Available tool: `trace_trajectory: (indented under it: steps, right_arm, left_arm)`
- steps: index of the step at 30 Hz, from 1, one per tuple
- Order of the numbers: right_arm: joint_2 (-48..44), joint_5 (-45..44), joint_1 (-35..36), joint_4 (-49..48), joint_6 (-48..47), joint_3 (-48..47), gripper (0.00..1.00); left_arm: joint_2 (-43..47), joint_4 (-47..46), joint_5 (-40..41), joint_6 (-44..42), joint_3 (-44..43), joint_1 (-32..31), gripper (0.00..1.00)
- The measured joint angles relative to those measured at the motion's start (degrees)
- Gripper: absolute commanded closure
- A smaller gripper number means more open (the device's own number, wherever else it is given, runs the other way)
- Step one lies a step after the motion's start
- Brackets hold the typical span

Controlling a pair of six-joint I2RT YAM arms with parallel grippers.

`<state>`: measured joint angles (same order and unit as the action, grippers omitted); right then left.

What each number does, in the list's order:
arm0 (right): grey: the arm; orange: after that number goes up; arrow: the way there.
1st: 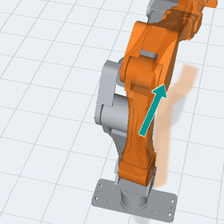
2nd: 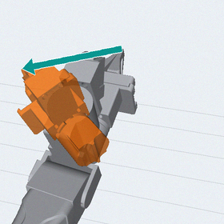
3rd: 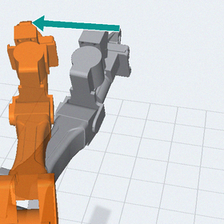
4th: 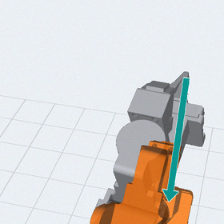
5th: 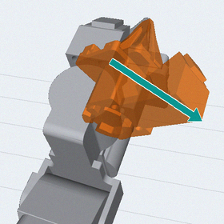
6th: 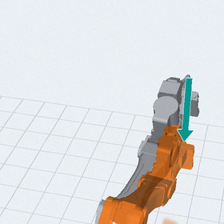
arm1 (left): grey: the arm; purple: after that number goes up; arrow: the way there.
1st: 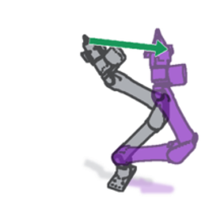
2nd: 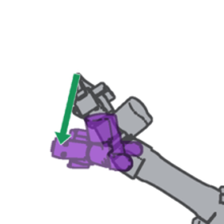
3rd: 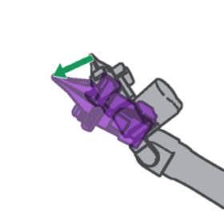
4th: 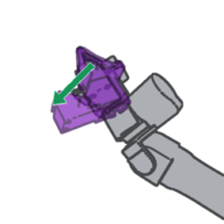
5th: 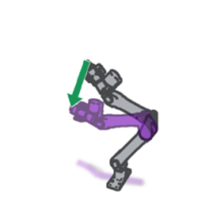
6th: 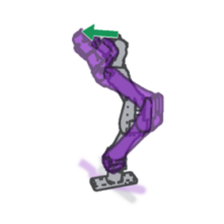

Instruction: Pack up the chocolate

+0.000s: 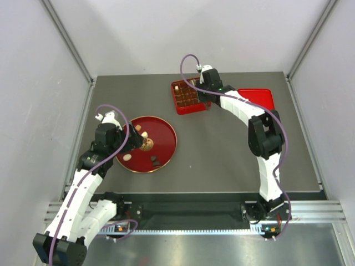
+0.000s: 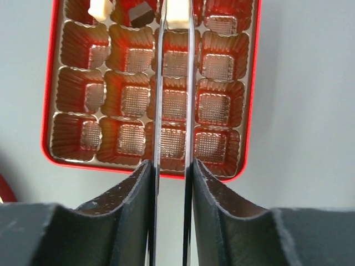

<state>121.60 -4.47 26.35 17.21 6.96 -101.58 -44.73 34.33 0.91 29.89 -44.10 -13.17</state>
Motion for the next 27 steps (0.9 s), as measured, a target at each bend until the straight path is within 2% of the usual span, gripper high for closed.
trace_trajectory:
  steps: [2, 5, 13, 18, 21, 27]
  right_arm:
    - [0.15, 0.00, -0.13, 0.17, -0.20, 0.00, 0.59]
    - [0.15, -0.09, -0.22, 0.02, -0.85, -0.09, 0.56]
    - [-0.68, -0.17, -0.24, 0.48, -1.53, 0.02, 0.58]
    - [-8.26, -0.07, 1.40, 1.49, -2.25, 5.70, 0.58]
    - [-15.91, -0.42, 5.03, 1.53, -2.58, 11.76, 0.58]
    - [-26.95, 0.11, 17.90, 2.36, -2.43, 22.08, 0.58]
  left_arm:
    - [0.00, 0.00, 0.00, 0.00, 0.00, 0.00, 0.09]
    - [0.00, 0.00, 0.00, -0.02, 0.00, 0.00, 0.09]
    - [0.00, 0.02, 0.00, -0.02, 0.00, 0.00, 0.09]
    - [0.00, 0.00, 0.02, 0.00, 0.00, -0.02, 0.09]
    - [0.00, 0.00, 0.02, 0.00, 0.00, 0.00, 0.09]
    - [0.02, 0.00, 0.00, 0.00, 0.00, 0.00, 0.09]
